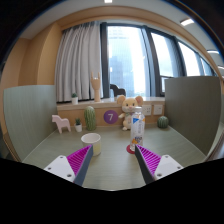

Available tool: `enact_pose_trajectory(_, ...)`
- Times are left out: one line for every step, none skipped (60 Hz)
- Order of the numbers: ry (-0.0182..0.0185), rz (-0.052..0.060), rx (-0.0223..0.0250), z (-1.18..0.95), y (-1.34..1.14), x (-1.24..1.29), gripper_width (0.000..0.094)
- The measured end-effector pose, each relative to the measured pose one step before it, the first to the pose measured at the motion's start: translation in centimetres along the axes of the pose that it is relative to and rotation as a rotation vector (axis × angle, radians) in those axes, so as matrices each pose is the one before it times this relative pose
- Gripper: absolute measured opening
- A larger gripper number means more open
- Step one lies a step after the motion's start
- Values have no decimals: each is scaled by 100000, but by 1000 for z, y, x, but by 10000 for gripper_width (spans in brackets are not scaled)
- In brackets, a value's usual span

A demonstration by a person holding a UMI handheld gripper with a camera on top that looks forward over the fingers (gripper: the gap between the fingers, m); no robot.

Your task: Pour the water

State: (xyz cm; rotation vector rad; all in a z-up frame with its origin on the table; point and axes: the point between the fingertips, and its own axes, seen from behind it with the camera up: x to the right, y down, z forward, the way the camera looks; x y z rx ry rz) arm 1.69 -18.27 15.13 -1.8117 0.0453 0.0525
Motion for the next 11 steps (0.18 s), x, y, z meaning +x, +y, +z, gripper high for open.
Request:
enact_pose_trajectory(153, -104, 291, -207, -218, 43, 855)
enact_pose_trajectory(193, -334, 296, -164, -62, 1, 855)
enact_pose_trajectory(194, -255, 242, -158, -105, 30, 855)
enact_pose_trajectory(183, -186, 207, -137, -83, -26, 856)
enact_pose_trajectory(108, -139, 98, -147, -46, -2, 856)
enact_pose_trajectory(32, -71, 149, -121, -23, -36, 857)
enact_pose_trajectory(57, -42, 213, -108, -51, -16, 857)
enact_pose_trajectory(-23, -4, 205, -103, -57, -45, 855)
enact_pose_trajectory(-53, 25, 194, -89, -61, -60, 856)
enact_pose_trajectory(-77, 68, 78, -121, -56, -51, 856)
enact_pose_trajectory(-152, 112, 15, -175, -58, 30, 857)
